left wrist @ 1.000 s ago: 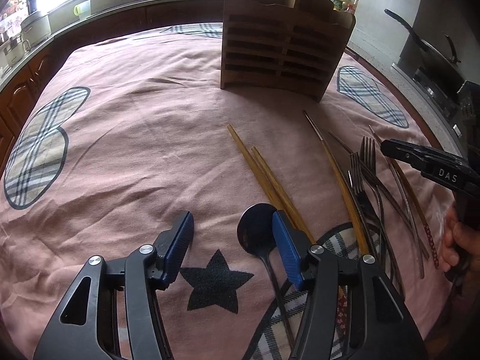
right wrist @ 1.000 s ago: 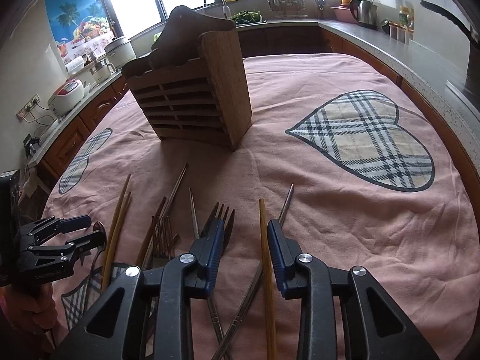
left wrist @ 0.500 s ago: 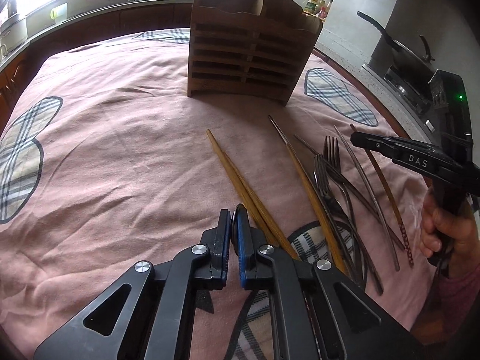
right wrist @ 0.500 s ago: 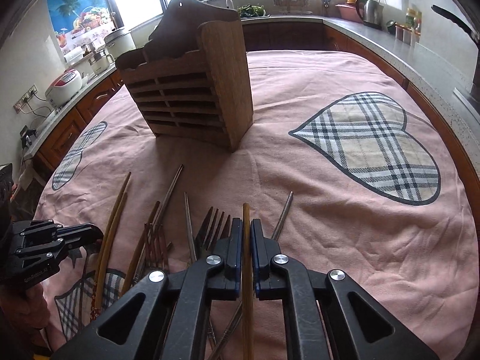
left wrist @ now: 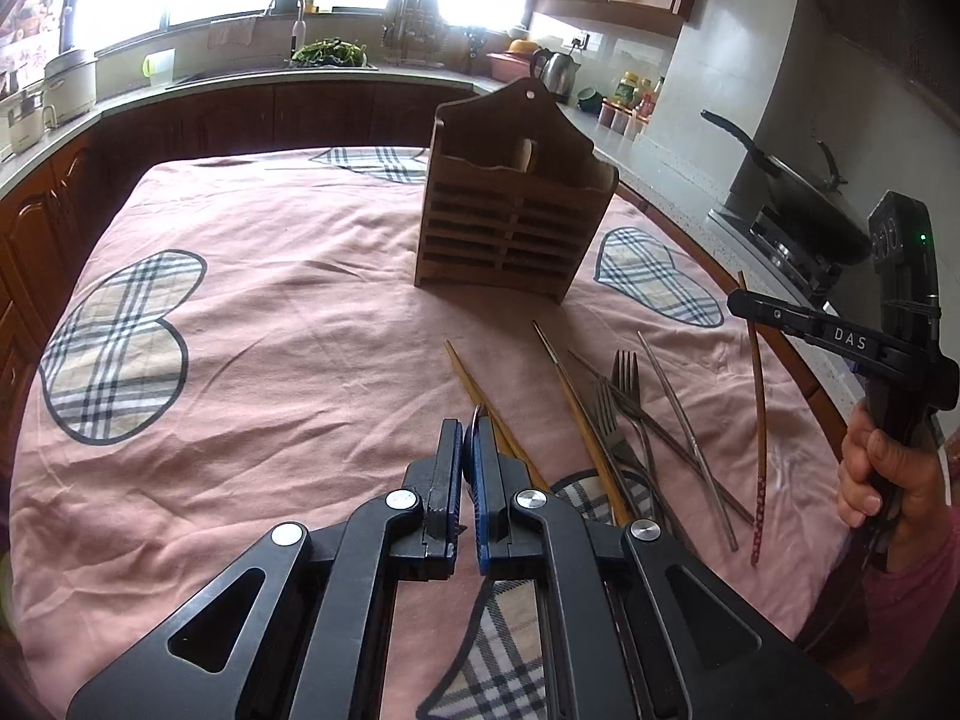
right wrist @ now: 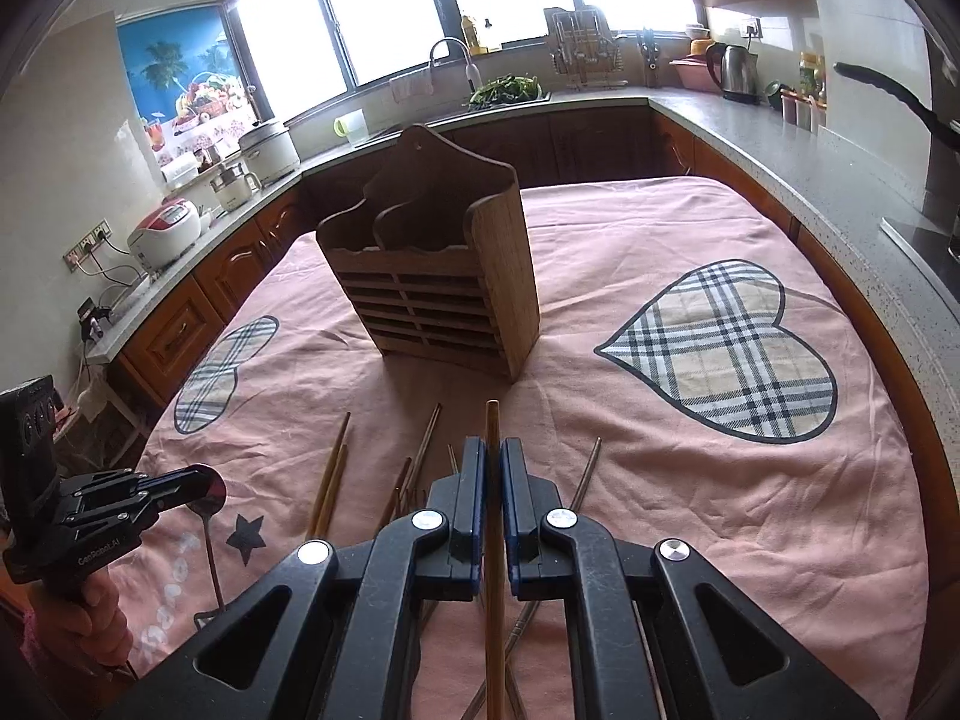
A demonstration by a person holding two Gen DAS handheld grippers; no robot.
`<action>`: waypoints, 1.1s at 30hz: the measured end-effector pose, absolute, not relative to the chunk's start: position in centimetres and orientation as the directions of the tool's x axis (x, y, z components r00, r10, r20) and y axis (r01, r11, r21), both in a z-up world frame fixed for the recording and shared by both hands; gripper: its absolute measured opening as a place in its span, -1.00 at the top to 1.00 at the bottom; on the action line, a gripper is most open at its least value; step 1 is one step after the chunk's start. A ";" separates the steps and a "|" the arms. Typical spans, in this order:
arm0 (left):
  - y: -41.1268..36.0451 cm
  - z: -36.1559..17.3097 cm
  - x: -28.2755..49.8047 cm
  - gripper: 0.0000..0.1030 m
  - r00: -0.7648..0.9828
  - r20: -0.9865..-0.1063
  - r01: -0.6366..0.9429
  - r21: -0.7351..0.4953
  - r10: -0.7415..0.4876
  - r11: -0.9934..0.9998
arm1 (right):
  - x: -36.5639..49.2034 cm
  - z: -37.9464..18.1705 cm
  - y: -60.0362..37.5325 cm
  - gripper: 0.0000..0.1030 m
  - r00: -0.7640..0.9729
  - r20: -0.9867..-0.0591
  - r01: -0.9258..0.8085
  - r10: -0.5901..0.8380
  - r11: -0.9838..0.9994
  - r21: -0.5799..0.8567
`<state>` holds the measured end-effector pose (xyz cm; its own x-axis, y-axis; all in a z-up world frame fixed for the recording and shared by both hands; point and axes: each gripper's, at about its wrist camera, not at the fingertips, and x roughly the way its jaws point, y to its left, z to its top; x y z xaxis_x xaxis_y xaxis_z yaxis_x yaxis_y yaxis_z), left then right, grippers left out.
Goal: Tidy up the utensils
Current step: 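Lift the wooden chopstick with the right tool over the wooden holder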
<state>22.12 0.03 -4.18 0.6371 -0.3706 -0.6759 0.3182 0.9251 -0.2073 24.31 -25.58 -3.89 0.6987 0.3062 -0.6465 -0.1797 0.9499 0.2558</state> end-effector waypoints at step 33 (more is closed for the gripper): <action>2.5 7.5 25.7 0.95 0.920 -0.349 0.133 -0.152 -0.179 0.979 | 24.3 7.9 -26.6 0.90 0.908 -0.320 -0.171 0.271 0.936 0.308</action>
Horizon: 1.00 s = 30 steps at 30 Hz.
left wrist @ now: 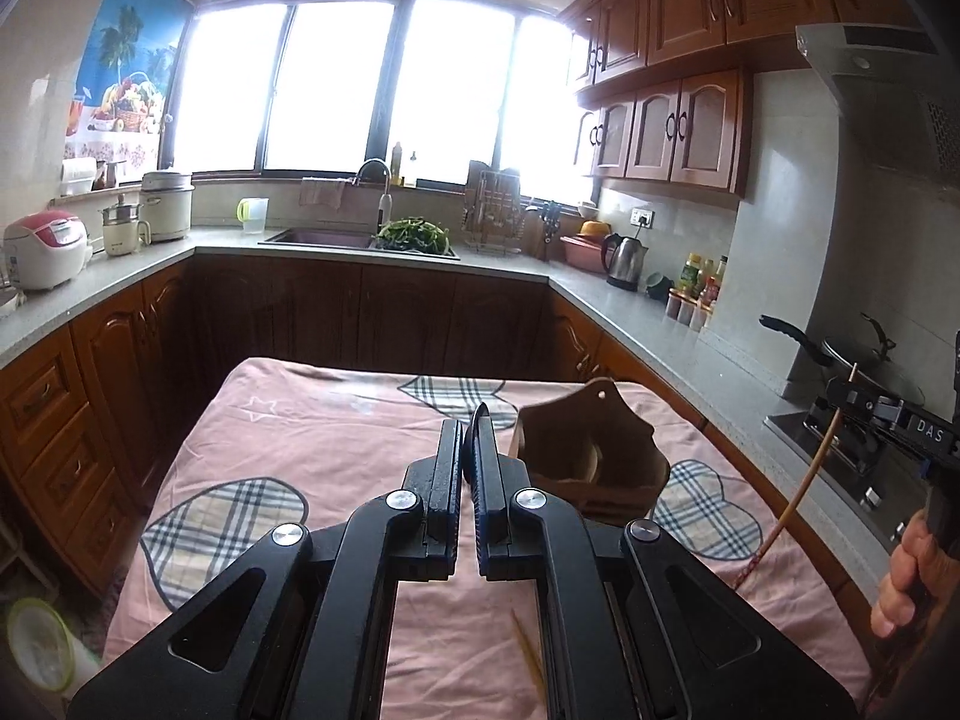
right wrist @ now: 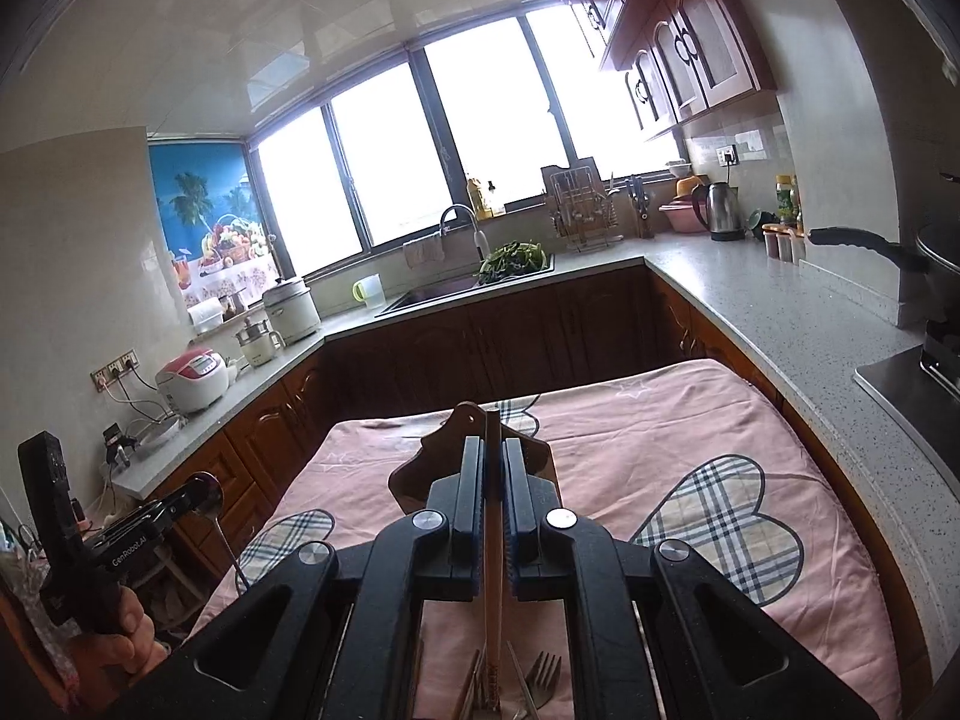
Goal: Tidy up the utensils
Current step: 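Lift the wooden chopstick with the right tool over the wooden holder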
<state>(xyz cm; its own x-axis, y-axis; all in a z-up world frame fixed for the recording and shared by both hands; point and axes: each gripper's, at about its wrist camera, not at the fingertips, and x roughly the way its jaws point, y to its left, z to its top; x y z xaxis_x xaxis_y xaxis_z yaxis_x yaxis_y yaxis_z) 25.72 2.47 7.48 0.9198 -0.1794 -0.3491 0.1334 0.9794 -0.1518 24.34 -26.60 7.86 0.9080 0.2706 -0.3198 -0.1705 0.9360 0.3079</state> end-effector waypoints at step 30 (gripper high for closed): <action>-5.7 3.3 42.6 0.95 0.962 -0.269 -0.058 0.003 0.057 0.998 | 38.5 4.0 -26.3 0.90 0.963 -0.212 -0.079 0.165 0.928 0.365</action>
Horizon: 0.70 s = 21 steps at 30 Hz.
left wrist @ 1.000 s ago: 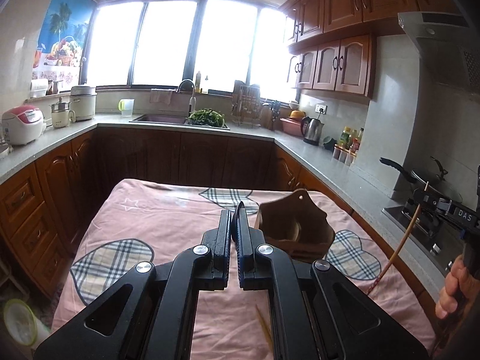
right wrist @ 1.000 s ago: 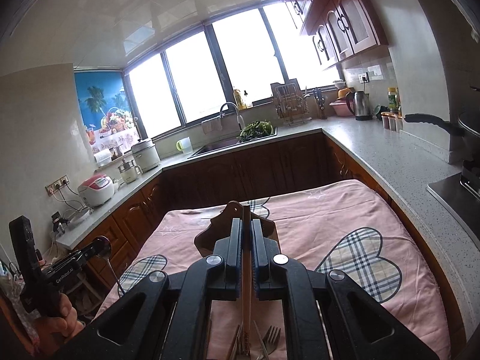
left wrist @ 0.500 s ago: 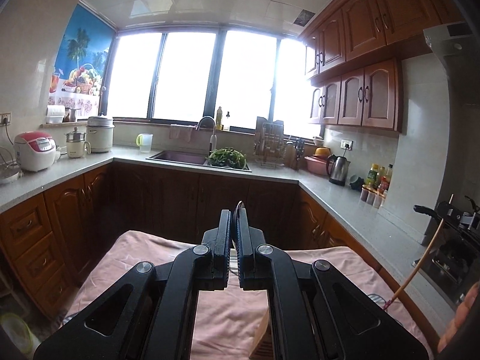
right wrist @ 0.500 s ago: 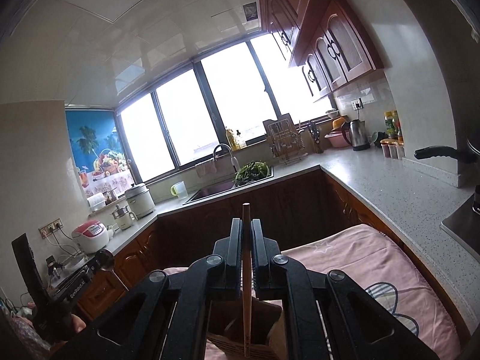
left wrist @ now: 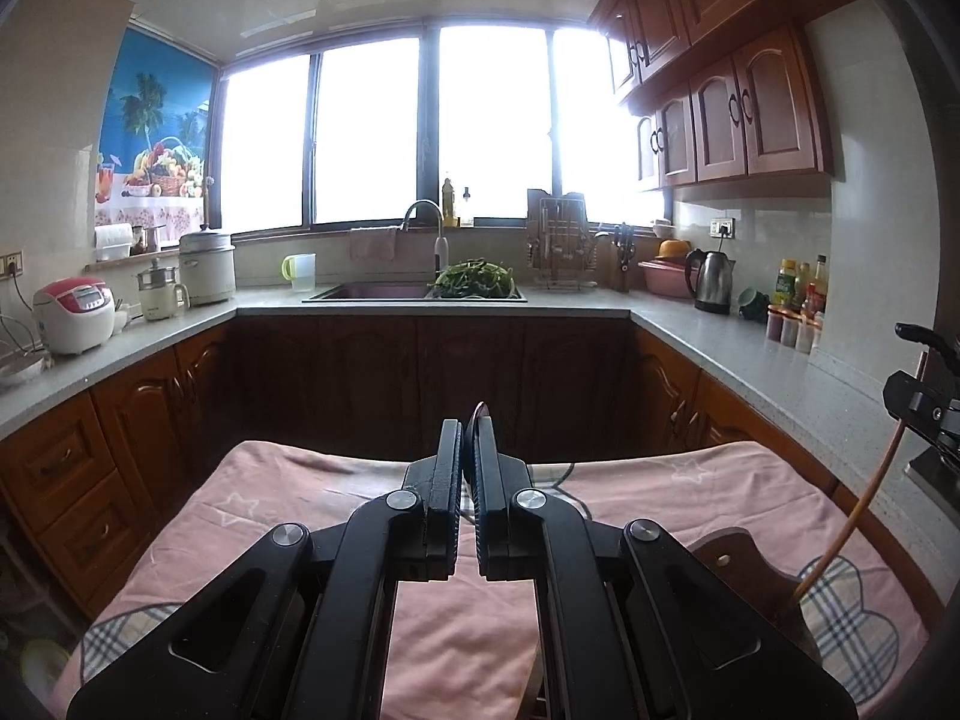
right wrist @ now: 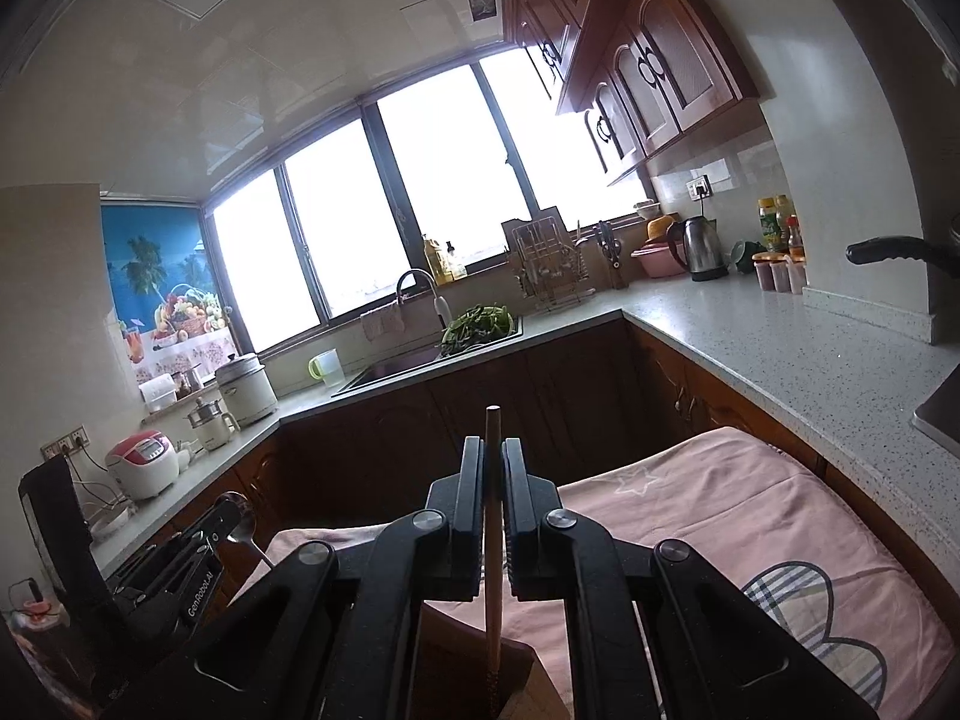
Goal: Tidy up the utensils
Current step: 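Lift the wooden chopstick with the right tool over the wooden holder, then open the right tool to drop the chopstick into the holder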
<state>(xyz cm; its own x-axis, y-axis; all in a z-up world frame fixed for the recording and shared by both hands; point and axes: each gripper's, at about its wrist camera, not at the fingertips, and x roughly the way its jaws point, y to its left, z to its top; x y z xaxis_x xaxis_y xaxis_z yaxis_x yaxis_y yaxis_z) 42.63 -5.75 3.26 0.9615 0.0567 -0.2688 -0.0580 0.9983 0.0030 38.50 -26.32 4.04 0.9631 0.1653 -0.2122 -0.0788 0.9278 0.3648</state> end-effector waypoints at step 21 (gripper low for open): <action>-8.0 0.7 44.2 0.93 0.920 -0.392 0.054 0.096 -0.012 0.994 | 40.2 0.3 -25.9 0.86 0.925 -0.317 -0.073 0.210 0.916 0.394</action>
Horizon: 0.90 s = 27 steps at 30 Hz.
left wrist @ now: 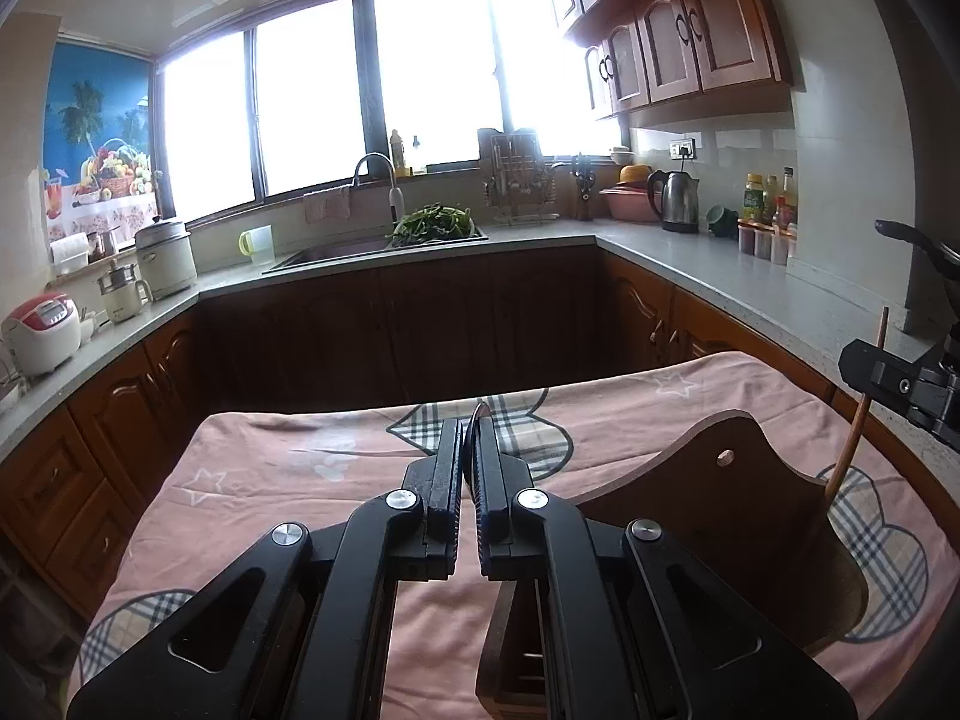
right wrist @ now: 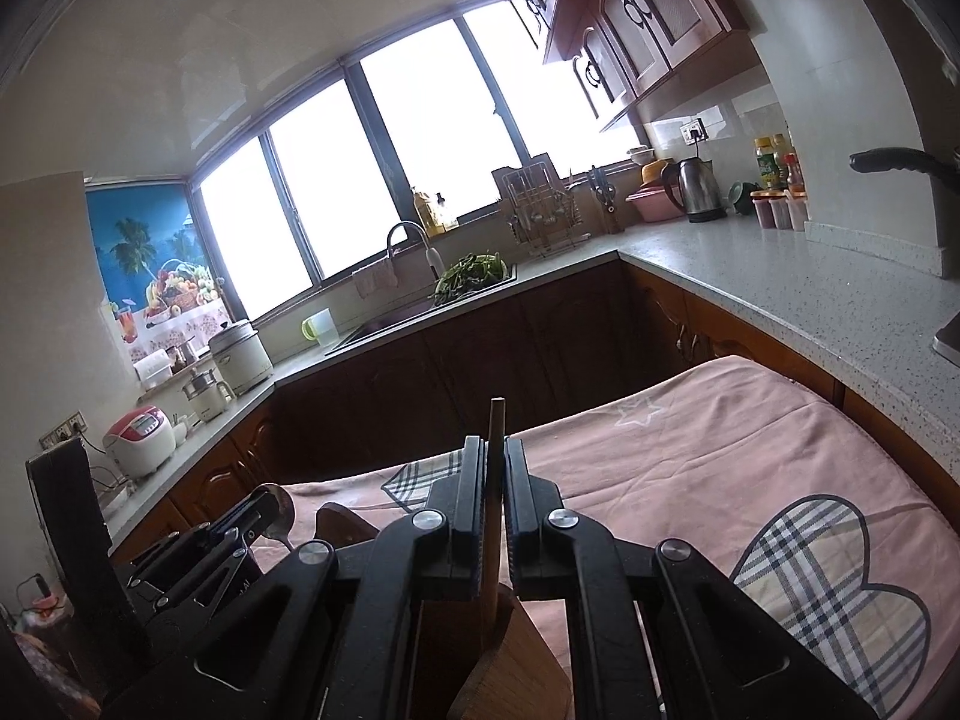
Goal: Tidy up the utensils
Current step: 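Open the right tool to drop the chopstick into the holder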
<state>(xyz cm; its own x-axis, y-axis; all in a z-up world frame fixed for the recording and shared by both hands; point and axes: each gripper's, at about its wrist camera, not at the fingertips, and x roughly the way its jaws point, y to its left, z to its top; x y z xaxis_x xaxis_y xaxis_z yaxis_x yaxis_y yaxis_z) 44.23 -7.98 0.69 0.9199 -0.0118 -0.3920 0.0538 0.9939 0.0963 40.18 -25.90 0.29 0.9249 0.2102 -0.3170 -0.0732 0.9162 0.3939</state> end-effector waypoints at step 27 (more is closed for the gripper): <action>-5.1 3.5 40.0 -0.68 0.908 -0.418 0.038 0.030 -0.022 0.999 | 36.1 1.9 -28.1 -0.54 0.914 -0.307 -0.084 0.267 0.862 0.499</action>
